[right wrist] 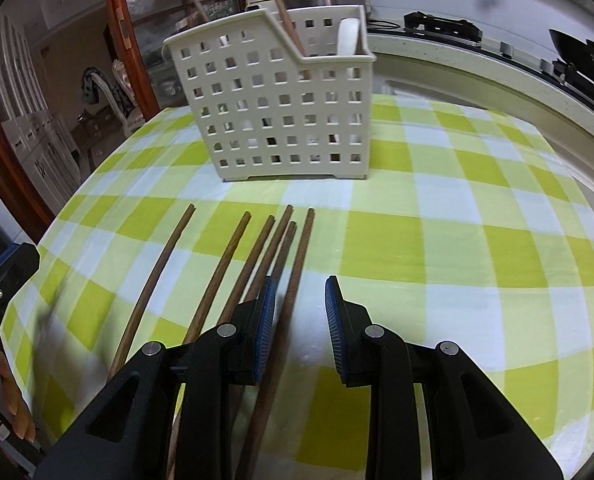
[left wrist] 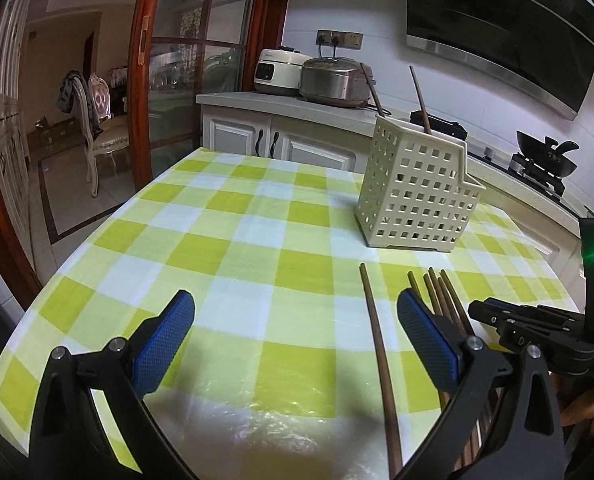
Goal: Organize utensils
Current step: 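Move both open tools back toward the remaining chopsticks, then grasp a brown chopstick with the right tool while the left tool grasps another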
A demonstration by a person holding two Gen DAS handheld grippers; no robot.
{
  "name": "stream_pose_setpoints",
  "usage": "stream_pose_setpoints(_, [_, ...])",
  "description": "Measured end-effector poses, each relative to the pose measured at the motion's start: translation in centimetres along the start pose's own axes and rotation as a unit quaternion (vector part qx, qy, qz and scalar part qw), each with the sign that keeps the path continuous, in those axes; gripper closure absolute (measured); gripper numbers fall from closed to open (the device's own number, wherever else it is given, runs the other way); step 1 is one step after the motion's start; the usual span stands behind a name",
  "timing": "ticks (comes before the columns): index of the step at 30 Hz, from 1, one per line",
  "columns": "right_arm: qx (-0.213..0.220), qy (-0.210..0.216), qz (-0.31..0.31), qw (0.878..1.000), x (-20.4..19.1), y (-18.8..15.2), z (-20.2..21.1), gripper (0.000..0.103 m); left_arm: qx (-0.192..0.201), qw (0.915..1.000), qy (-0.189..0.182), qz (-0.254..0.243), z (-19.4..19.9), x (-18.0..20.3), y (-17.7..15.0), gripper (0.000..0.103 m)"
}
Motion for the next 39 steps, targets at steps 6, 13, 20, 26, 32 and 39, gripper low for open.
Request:
stream_pose_setpoints(6, [-0.011, -0.018, 0.010, 1.000, -0.4, -0.1, -0.7, 0.083, -0.004, 1.0000, -0.001, 0.001, -0.1, -0.4, -0.4, 0.005])
stream_pose_setpoints(13, [-0.020, -0.032, 0.024, 0.999, -1.0, 0.1, -1.5, 0.086, -0.013, 0.9999, -0.002, 0.002, -0.4, -0.3, -0.7, 0.005])
stream_pose_setpoints(20, [-0.015, -0.053, 0.044, 0.998, -1.4, 0.2, -1.9, 0.094, -0.026, 0.9996, 0.001, -0.015, -0.8, 0.4, -0.7, 0.005])
stream_pose_setpoints(26, [-0.016, -0.044, 0.022, 0.999, 0.4, -0.2, -1.4, 0.097, -0.066, 0.9975, -0.005, -0.024, -2.5, 1.4, -1.2, 0.005])
stream_pose_setpoints(32, [-0.018, -0.030, 0.002, 0.999, 2.2, -0.6, -1.0, 0.097, -0.099, 0.9944, -0.010, -0.037, -4.7, 3.1, -1.1, 0.006])
stream_pose_setpoints(39, [-0.018, -0.005, -0.012, 1.000, 3.2, -0.9, -0.6, 0.097, -0.147, 0.9880, -0.014, -0.047, -7.9, 4.5, -0.8, 0.048])
Point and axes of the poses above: each gripper's, at about its wrist camera, not at the fingertips, and z roughly against the way its jaws point, x to its right, y to its top, the point moved 2 cm from there along -z, roughly the way its jaws point, and after that the axes turned 9 degrees about -y, right-handed, at the moved point
